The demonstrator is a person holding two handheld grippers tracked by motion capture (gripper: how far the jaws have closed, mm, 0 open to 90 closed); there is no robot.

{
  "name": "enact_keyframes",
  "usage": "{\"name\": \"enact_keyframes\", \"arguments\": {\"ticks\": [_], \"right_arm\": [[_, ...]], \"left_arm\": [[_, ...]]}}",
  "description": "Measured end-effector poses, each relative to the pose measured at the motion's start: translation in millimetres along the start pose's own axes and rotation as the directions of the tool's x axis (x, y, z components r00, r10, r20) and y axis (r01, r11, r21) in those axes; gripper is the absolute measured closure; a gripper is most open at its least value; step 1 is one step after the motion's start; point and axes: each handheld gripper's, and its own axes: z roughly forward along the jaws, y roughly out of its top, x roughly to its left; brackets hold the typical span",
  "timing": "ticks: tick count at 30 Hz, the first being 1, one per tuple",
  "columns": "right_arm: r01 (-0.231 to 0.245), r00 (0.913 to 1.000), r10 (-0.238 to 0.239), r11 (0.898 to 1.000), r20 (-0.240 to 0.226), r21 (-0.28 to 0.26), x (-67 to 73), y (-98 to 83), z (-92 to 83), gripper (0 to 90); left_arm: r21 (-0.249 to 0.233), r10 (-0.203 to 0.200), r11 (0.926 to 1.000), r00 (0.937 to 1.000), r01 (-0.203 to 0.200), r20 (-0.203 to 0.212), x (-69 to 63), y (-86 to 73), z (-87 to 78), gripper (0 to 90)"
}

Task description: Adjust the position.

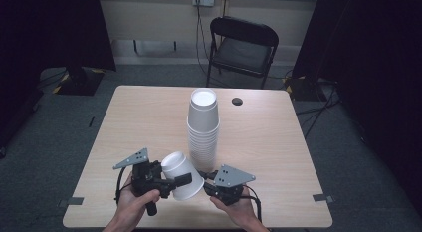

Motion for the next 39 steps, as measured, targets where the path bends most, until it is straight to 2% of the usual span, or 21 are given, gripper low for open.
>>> {"name": "enact_keyframes", "arguments": {"ticks": [6, 12, 14, 16, 18, 19, 20, 22, 24, 25, 27, 28, 29, 31, 32, 36, 37, 38, 39], "right_arm": [[-0.008, 0.9998, 0.009, 1.0, -0.015, 0.023, -0.2, -2.0, 0.9, 84.1], [-0.03, 0.9989, 0.032, 0.997, -0.035, 0.068, -3.9, -4.6, 2.5, 84.0], [-0.034, 0.9984, 0.037, 0.996, -0.042, 0.086, -6.2, -5.8, 2.5, 84.0], [-0.043, 0.9978, 0.048, 0.994, -0.047, 0.105, -8.2, -7.3, 2.0, 84.0], [-0.049, 0.9974, 0.055, 0.991, -0.047, 0.123, -9.7, -8.5, 0.9, 84.0], [-0.049, 0.9971, 0.057, 0.99, -0.051, 0.132, -10.6, -9.1, 0.2, 84.0], [-0.053, 0.9968, 0.061, 0.989, -0.052, 0.14, -11.2, -9.7, -0.7, 84.0], [-0.067, 0.9956, 0.076, 0.986, -0.056, 0.153, -13.4, -11.1, -3.0, 84.0], [-0.076, 0.9946, 0.087, 0.982, -0.056, 0.172, -15.4, -12.2, -3.7, 84.0], [-0.082, 0.9941, 0.093, 0.98, -0.055, 0.183, -16.3, -12.9, -3.7, 84.0], [-0.097, 0.9922, 0.111, 0.971, -0.056, 0.218, -18.3, -14.5, -2.9, 84.0], [-0.099, 0.9922, 0.114, 0.968, -0.051, 0.229, -18.9, -15.4, -2.6, 84.0], [-0.107, 0.9913, 0.122, 0.963, -0.048, 0.245, -19.4, -16.2, -2.1, 84.0], [-0.113, 0.9915, 0.126, 0.959, -0.032, 0.26, -20.1, -18.0, -1.6, 84.0], [-0.118, 0.9907, 0.132, 0.954, -0.032, 0.274, -20.8, -18.6, -1.2, 84.0], [-0.144, 0.9862, 0.162, 0.937, -0.031, 0.318, -22.7, -19.4, -0.4, 84.0], [-0.151, 0.9841, 0.173, 0.931, -0.038, 0.333, -23.2, -19.5, 0.4, 84.0], [-0.153, 0.9833, 0.177, 0.927, -0.041, 0.343, -23.6, -19.6, 1.0, 84.0], [-0.156, 0.9821, 0.183, 0.924, -0.044, 0.35, -24.0, -19.7, 1.7, 84.0]], "left_arm": [[-0.036, 0.017, 0.9992, 0.9993, -0.018, -0.033, 2.6, 7.4, -9.9, 14.9], [-0.041, 0.028, 0.9987, 0.9967, -0.032, -0.076, 5.2, 10.9, -14.9, 15.3], [-0.034, 0.051, 0.998, 0.9945, -0.054, -0.092, 4.7, 12.1, -15.5, 15.4], [-0.002, 0.075, 0.9971, 0.9931, -0.076, -0.09, 3.9, 12.9, -16.0, 15.8], [0.009, 0.092, 0.9958, 0.9911, -0.092, -0.096, 2.0, 11.9, -15.8, 16.3], [0.025, 0.116, 0.9931, 0.9874, -0.114, -0.107, 1.1, 11.5, -16.3, 17.0], [0.029, 0.142, 0.9898, 0.9813, -0.139, -0.13, -0.3, 10.4, -16.5, 17.3], [0.046, 0.172, 0.9849, 0.9749, -0.167, -0.142, -0.7, 9.4, -16.8, 17.3], [0.095, 0.185, 0.9804, 0.9731, -0.173, -0.138, -0.4, 9.6, -15.8, 16.9], [0.102, 0.189, 0.9791, 0.9726, -0.176, -0.136, 0.1, 9.3, -15.2, 15.9], [0.124, 0.23, 0.9694, 0.9608, -0.212, -0.156, -0.6, 8.3, -14.8, 18.6], [0.137, 0.259, 0.962, 0.9496, -0.236, -0.177, -1.5, 7.6, -14.3, 20.6], [0.145, 0.275, 0.9571, 0.9432, -0.251, -0.186, -1.8, 7.2, -14.1, 20.6], [0.148, 0.269, 0.9582, 0.948, -0.245, -0.171, -1.0, 7.8, -14.3, 20.9], [0.149, 0.274, 0.9571, 0.9448, -0.249, -0.18, -1.3, 8.0, -13.8, 21.6], [0.176, 0.32, 0.9404, 0.9319, -0.291, -0.17, -1.8, 7.5, -12.6, 27.0], [0.194, 0.334, 0.9328, 0.931, -0.304, -0.147, -1.5, 7.3, -12.5, 28.4], [0.203, 0.352, 0.9259, 0.9229, -0.319, -0.156, -2.6, 5.9, -11.2, 28.2], [0.219, 0.365, 0.9176, 0.9209, -0.332, -0.136, -2.3, 4.9, -10.1, 27.3]]}}
